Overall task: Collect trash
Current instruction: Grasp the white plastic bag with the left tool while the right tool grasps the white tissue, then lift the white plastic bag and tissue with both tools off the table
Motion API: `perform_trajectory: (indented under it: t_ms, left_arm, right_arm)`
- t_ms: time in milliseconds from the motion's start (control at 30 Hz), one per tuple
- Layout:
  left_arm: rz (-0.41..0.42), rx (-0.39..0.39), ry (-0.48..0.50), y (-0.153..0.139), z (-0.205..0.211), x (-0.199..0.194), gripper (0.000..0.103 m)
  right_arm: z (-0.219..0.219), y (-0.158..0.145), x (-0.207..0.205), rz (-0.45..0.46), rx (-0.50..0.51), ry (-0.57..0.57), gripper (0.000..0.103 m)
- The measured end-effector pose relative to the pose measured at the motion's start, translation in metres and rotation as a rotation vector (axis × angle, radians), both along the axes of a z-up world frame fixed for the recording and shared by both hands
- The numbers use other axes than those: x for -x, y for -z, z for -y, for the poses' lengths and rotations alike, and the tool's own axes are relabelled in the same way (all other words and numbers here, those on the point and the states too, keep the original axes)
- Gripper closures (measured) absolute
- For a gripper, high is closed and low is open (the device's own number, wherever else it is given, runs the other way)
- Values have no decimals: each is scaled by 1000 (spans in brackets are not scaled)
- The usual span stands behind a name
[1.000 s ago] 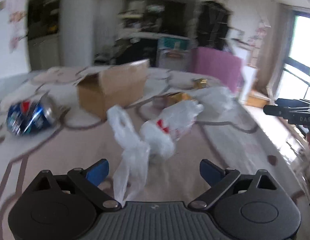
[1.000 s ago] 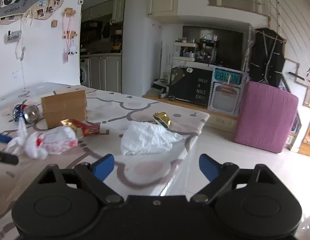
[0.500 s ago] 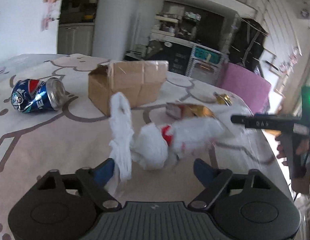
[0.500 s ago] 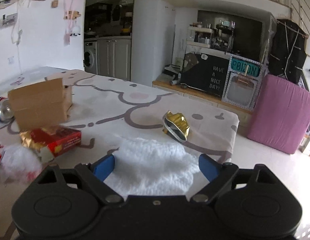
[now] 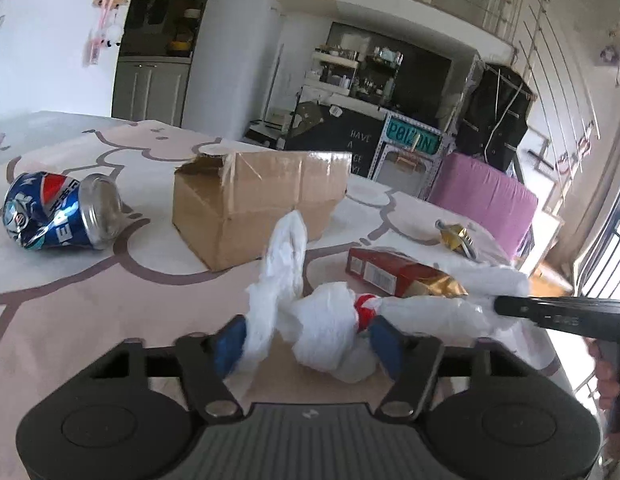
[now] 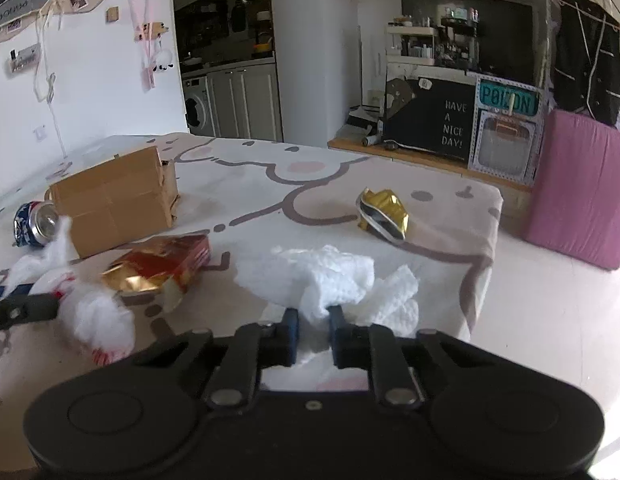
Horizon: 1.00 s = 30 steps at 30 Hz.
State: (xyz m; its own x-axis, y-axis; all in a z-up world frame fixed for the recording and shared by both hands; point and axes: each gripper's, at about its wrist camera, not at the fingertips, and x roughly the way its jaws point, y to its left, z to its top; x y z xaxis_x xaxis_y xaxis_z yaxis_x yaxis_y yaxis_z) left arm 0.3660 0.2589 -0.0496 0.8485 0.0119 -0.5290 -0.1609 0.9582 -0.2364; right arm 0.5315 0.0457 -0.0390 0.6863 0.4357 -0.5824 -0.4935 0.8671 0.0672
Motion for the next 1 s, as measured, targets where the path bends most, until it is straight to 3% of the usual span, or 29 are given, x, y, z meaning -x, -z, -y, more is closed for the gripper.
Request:
perform_trajectory:
  t_ms: [100, 233, 267, 667, 1000]
  left_arm:
    - [0, 13, 19, -3, 1, -4, 59]
    - [-18, 6, 40, -7, 5, -2, 71]
    - [-23, 6, 45, -7, 7, -1, 81]
    - [-14, 5, 73, -20, 27, 51, 81]
    - [12, -31, 17, -39, 42, 107, 81]
  right_arm:
    - [2, -1, 8, -15, 4, 9, 92]
    - [4, 0, 24, -16, 19, 7, 93]
    - [5, 0, 28, -15, 22, 10, 93]
    - [15, -16, 98, -23, 15, 25, 94]
    - [35, -31, 156, -30, -19, 79, 95]
